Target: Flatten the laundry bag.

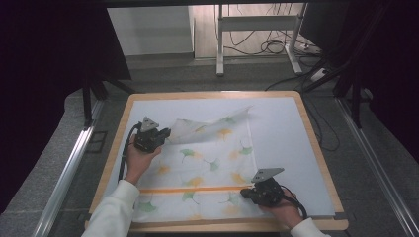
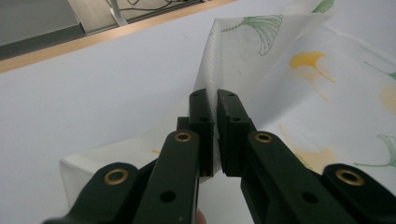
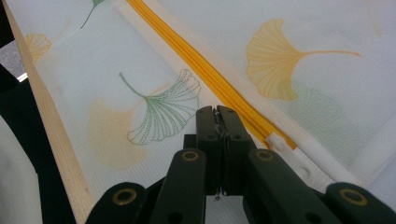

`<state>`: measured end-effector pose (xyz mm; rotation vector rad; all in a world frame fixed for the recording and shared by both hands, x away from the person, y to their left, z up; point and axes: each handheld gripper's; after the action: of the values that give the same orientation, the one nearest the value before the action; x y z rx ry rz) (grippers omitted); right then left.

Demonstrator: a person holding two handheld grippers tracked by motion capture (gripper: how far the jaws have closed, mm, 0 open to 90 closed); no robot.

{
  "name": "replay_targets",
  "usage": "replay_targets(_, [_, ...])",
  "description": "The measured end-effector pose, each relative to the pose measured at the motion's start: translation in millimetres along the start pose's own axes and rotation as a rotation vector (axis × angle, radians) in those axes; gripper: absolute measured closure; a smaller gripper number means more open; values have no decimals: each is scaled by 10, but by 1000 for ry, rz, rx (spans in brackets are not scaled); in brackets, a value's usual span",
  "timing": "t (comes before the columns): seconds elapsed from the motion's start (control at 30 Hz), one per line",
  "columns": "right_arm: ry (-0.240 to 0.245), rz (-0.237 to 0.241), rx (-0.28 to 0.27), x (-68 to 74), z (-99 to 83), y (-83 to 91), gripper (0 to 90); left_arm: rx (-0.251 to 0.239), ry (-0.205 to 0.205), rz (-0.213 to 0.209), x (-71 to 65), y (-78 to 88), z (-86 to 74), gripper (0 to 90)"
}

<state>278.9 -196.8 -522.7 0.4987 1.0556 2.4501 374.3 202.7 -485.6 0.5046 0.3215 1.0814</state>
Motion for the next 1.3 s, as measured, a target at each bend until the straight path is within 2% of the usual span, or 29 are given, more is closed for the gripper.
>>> replay_targets(0.23, [-3, 2, 1, -1, 0, 0, 876, 11, -6, 12, 77, -45, 45, 863])
replay_targets(0.53, [-4, 6, -3, -11, -1, -1, 876, 34, -69, 69, 216, -126, 171, 861])
replay_targets(0.63, [-4, 5, -3, -11, -1, -2, 876, 37, -71, 83, 251, -146, 203, 859])
replay_targets(0.67, [-3, 5, -3, -11, -2, -2, 876, 29, -65, 106, 285, -154, 228, 851])
replay_targets(0.7, [-4, 6, -4, -12, -2, -2, 876, 29, -65, 106, 285, -154, 228, 842])
replay_targets(0.73, [-5, 6, -4, -12, -2, -2, 876, 13, -45, 147, 320, -150, 244, 821])
replay_targets(0.77, [-5, 6, -4, -12, -2, -2, 876, 13, -45, 147, 320, -150, 244, 771])
replay_targets(0.8, [-5, 7, -5, -13, -4, -1, 876, 1, -32, 175, 341, -146, 250, 687])
replay_targets(0.83, [-5, 7, -5, -13, -4, -1, 876, -5, -13, 184, 372, -141, 258, 687])
replay_targets(0.87, [-7, 10, -5, -17, -4, -1, 876, -3, 15, 176, 438, -125, 274, 588])
replay_targets(0.97, [-8, 11, -5, -18, -4, -1, 876, -1, 20, 169, 484, -98, 289, 499])
replay_targets(1.1, [-8, 10, -5, -17, -3, -2, 876, 1, 15, 170, 525, -39, 308, 465])
replay_targets(1.3, [-8, 8, -6, -15, -4, -2, 875, -22, 25, 139, 526, 53, 291, 457])
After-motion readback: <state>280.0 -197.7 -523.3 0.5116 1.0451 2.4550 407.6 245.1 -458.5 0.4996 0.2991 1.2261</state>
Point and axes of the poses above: each handheld gripper's, and its own axes: y roughly backward along the jaws, z roughly out of its top, x roughly to its left, and after that the axes turned 2 degrees about z, right-handed
